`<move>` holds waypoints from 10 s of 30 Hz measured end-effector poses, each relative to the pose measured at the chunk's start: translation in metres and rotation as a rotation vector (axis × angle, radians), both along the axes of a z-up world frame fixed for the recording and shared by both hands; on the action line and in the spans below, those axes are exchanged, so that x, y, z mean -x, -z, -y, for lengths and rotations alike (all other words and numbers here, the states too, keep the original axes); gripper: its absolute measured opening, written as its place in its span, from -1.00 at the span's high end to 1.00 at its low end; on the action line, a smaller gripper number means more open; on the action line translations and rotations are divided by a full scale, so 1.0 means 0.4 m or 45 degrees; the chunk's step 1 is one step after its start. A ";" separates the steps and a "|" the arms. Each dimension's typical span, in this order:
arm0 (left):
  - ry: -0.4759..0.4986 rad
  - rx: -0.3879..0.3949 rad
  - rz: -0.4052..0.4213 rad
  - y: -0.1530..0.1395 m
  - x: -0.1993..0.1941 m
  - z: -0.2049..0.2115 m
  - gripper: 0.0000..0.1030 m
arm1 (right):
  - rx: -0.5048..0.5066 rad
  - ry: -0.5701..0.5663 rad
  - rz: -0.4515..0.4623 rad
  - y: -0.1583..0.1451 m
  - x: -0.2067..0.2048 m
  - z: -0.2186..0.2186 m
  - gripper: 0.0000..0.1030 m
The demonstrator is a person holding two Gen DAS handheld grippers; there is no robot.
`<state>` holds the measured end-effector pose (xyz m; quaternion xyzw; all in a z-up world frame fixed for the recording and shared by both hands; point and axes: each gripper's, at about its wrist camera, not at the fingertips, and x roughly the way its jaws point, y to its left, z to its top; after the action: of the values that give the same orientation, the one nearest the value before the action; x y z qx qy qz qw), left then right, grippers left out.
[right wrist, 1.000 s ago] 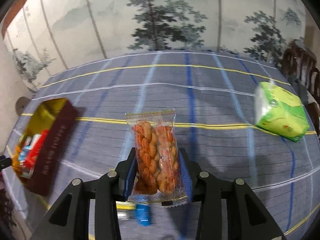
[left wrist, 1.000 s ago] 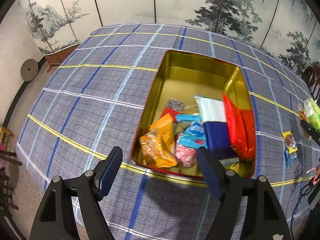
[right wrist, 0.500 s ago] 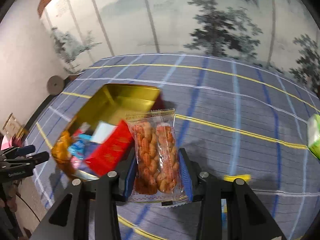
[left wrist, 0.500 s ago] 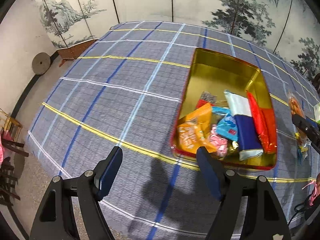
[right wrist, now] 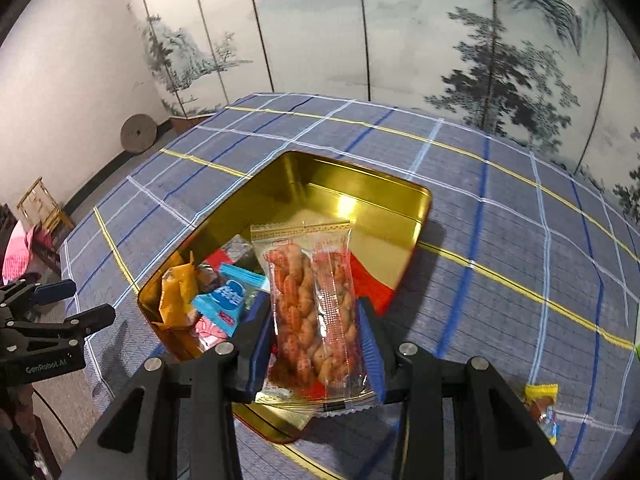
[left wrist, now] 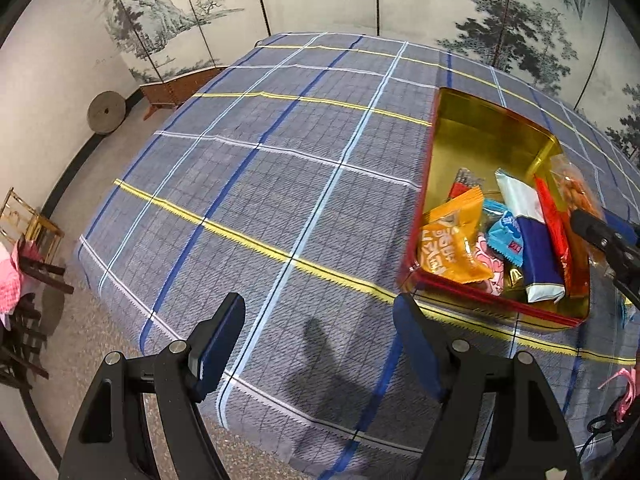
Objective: Organize snacks
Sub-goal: 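Lower the twisted-dough bag into the gold tin and open the right gripper, then grasp the yellow-wrapped candy with the right gripper, then grasp the clear blue-sealed candy bag with the left gripper, then carry the clear candy bag into the gold tin and open the left gripper, then carry the yellow-wrapped candy into the gold tin and open the right gripper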
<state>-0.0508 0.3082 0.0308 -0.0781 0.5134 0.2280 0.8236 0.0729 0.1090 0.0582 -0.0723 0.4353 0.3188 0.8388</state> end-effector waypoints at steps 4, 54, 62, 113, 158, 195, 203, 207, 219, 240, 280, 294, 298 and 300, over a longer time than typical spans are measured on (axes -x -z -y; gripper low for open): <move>-0.011 -0.005 -0.002 0.000 0.009 -0.004 -0.42 | 0.016 -0.023 0.004 0.003 -0.003 -0.031 0.22; 0.152 0.023 0.052 -0.032 -0.042 0.130 -0.43 | 0.170 0.339 -0.055 0.084 -0.057 0.424 -0.01; 0.273 -0.005 0.085 -0.054 -0.060 0.210 -0.43 | 0.192 0.353 -0.150 0.146 -0.066 0.467 -0.01; 0.787 0.369 -0.073 0.074 -0.261 0.895 -0.38 | 0.177 0.537 0.063 0.202 -0.045 0.874 0.52; 0.790 0.280 -0.131 0.071 -0.267 0.876 0.54 | 0.169 0.541 0.052 0.207 -0.046 0.877 0.49; 0.360 0.088 0.039 -0.063 -0.289 0.353 0.54 | 0.174 0.541 0.054 0.206 -0.045 0.878 0.48; 0.322 0.104 0.060 -0.084 -0.300 0.275 0.56 | 0.175 0.541 0.054 0.206 -0.045 0.877 0.48; 0.313 0.119 0.049 -0.075 -0.301 0.247 0.56 | 0.175 0.541 0.054 0.207 -0.046 0.877 0.48; 0.297 0.174 0.000 -0.014 -0.276 0.230 0.56 | 0.178 0.540 0.056 0.207 -0.046 0.876 0.48; 0.264 0.135 0.059 -0.051 -0.209 0.205 0.22 | 0.178 0.551 0.052 0.203 -0.044 0.884 0.47; 0.218 0.028 0.089 -0.023 -0.096 0.170 -0.38 | 0.094 0.556 -0.025 0.099 -0.053 0.665 0.52; 0.185 -0.005 0.056 -0.014 -0.049 0.128 -0.38 | 0.018 0.174 0.030 0.012 0.015 0.318 0.52; 0.175 -0.011 0.055 -0.014 -0.038 0.117 -0.38 | 0.020 0.078 0.038 -0.004 0.039 0.238 0.52; 0.166 -0.012 0.053 -0.014 -0.034 0.109 -0.38 | 0.019 0.035 0.043 -0.011 0.049 0.203 0.52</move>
<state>-0.0371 0.2645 0.0365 -0.0454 0.4991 0.1747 0.8475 0.0532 0.0280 0.0624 -0.0781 0.4244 0.3028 0.8497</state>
